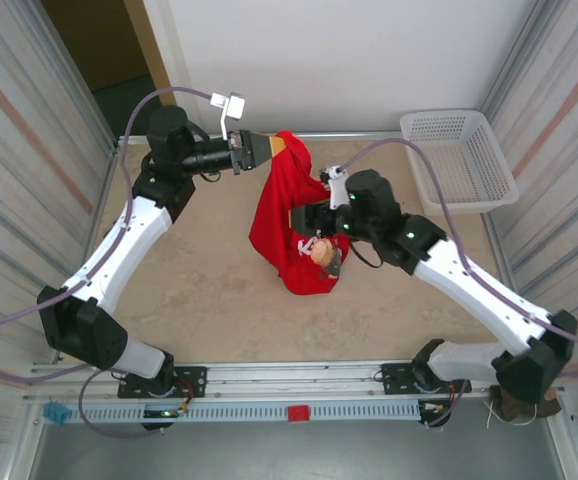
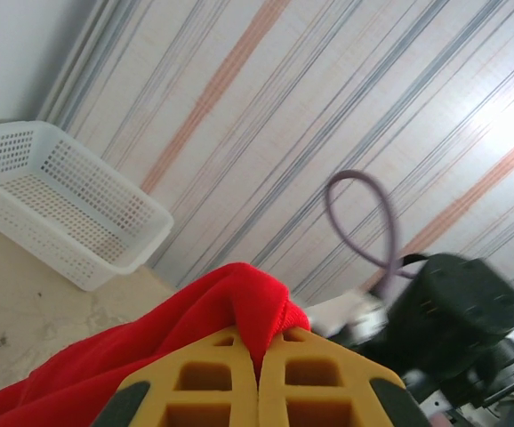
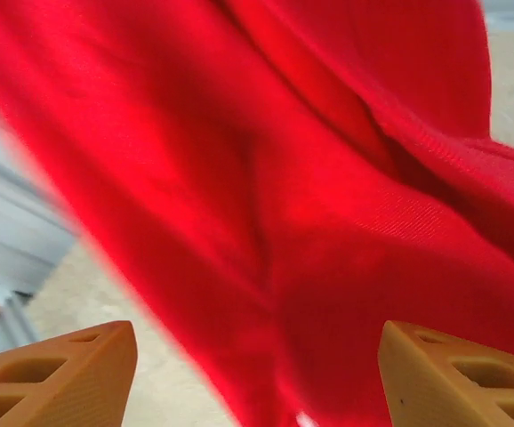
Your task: Fold the inside-out t-shirt
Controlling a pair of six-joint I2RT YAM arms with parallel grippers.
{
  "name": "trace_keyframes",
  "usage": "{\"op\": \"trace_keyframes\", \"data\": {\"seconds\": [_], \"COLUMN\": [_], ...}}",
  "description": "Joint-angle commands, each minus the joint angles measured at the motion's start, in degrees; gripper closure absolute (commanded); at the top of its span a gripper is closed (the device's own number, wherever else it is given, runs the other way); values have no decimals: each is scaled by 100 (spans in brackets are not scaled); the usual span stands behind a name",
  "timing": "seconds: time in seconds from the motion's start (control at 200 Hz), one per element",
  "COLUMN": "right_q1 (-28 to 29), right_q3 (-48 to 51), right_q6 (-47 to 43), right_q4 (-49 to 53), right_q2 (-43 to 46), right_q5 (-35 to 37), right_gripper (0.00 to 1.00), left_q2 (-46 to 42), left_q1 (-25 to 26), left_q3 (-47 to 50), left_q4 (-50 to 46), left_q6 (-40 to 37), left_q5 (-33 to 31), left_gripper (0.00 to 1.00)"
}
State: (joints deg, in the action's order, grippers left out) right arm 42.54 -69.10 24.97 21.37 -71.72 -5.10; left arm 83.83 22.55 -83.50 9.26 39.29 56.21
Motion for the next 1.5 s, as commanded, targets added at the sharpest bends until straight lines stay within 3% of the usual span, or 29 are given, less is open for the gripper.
{"op": "trace_keyframes", "data": {"seconds": [0.0, 0.065, 0.085, 0.16, 0.185, 0.346, 0.406, 0.511, 0.666, 0.817, 0.927, 1.117, 1.353, 1.493], "right_q1": [30, -41, -54, -170, -211, -443, -612, -932, -1401, -1741, -1835, -1812, -1802, -1783], "right_q3": [-323, -535, -589, -768, -775, -372, -195, 100, 489, 642, 618, 598, 725, 892], "right_q6": [-73, -160, -196, -323, -351, -424, -361, -159, 130, 319, 482, 717, 917, 1238], "right_q4": [-158, -184, -186, -113, -86, -216, -252, -336, -510, -587, -706, -837, -915, -1245], "right_q2": [-384, -691, -776, -952, -957, -484, -278, 57, 469, 638, 620, 605, 836, 968], "right_q5": [1007, 1049, 1022, 803, 702, -137, -448, -953, -1696, -2147, -2380, -2491, -2558, -2719], "right_gripper": [28, 32, 37, 88, 100, 100, 100, 100, 100, 100, 100, 100, 100, 100], "left_q2": [61, 123, 144, 239, 303, 954, 1191, 1175, 101, -1140, -1320, -629, 73, 627], "left_q1": [143, 205, 219, 196, 177, -216, -355, -436, -97, 1219, 2058, 2543, 2606, 2565], "left_q3": [-315, -345, -334, -354, -395, -981, -1198, -1011, 737, 2391, 2918, 2532, 2136, 1616], "left_q4": [295, 323, 350, 356, 307, -302, -591, -930, -699, -665, -387, -370, -584, -994], "left_q6": [154, 191, 210, 254, 251, 201, 87, -352, -972, -1905, -2233, -2693, -2725, -2869], "left_q5": [199, 203, 199, 85, 37, -475, -742, -1345, -2363, -4501, -5714, -6231, -7108, -7133], "left_gripper": [100, 100, 100, 100, 100, 100, 71, 48, 35, 31, 30, 29, 30, 30]}}
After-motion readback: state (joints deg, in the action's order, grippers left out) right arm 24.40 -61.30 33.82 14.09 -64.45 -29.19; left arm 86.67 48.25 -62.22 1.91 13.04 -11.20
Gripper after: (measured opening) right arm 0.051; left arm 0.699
